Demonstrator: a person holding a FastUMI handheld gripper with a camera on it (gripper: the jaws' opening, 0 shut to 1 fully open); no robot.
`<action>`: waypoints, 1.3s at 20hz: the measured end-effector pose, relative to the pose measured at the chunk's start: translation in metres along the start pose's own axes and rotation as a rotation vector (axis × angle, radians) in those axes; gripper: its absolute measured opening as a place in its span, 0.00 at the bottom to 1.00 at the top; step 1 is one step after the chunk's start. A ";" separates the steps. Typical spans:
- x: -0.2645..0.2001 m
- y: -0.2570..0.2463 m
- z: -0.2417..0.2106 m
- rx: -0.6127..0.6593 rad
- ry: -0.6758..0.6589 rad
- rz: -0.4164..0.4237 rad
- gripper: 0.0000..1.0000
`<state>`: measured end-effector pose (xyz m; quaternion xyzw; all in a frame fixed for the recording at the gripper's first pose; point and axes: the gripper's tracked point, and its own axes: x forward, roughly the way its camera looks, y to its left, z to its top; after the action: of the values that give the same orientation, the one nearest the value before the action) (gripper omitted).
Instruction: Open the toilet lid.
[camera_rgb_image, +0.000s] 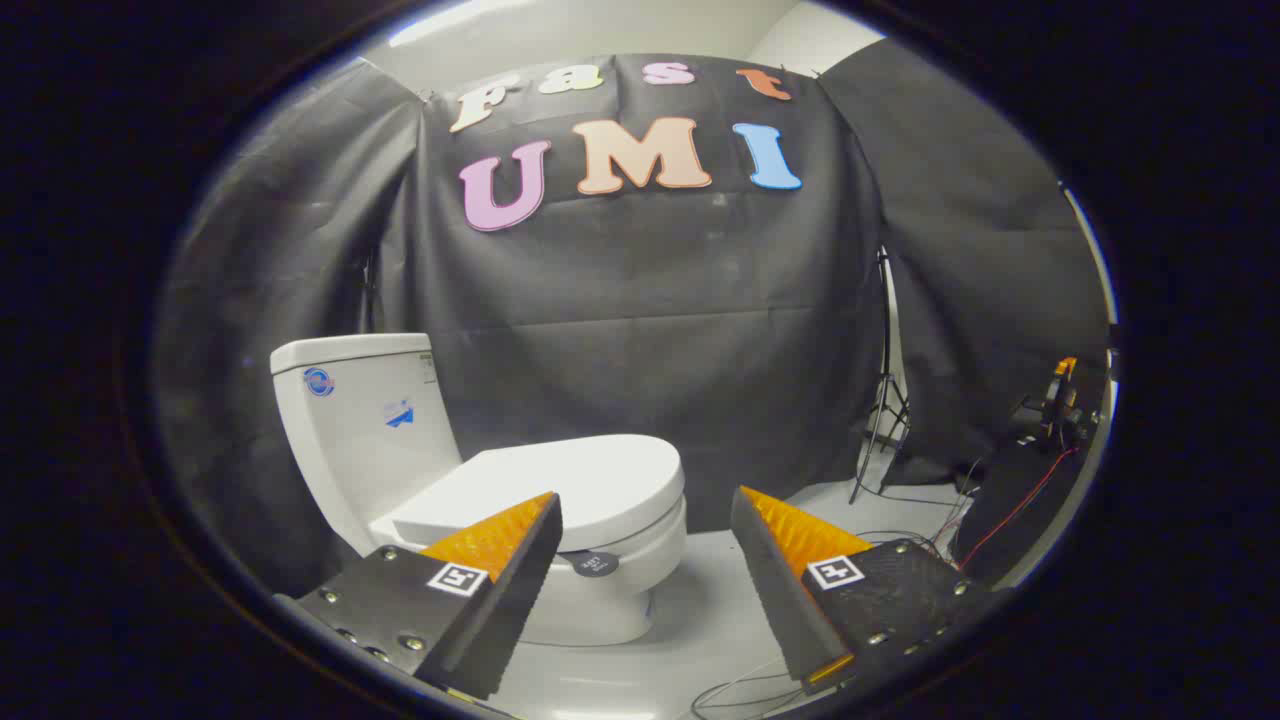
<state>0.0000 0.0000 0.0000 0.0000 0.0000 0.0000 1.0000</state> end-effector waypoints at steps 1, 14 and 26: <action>-0.001 -0.002 0.000 0.007 0.001 -0.008 1.00; 0.008 0.020 -0.018 -0.048 0.045 0.040 1.00; 0.039 0.047 -0.039 -0.001 0.106 0.130 1.00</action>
<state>0.0387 0.0468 -0.0389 -0.0007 0.0532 0.0650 0.9965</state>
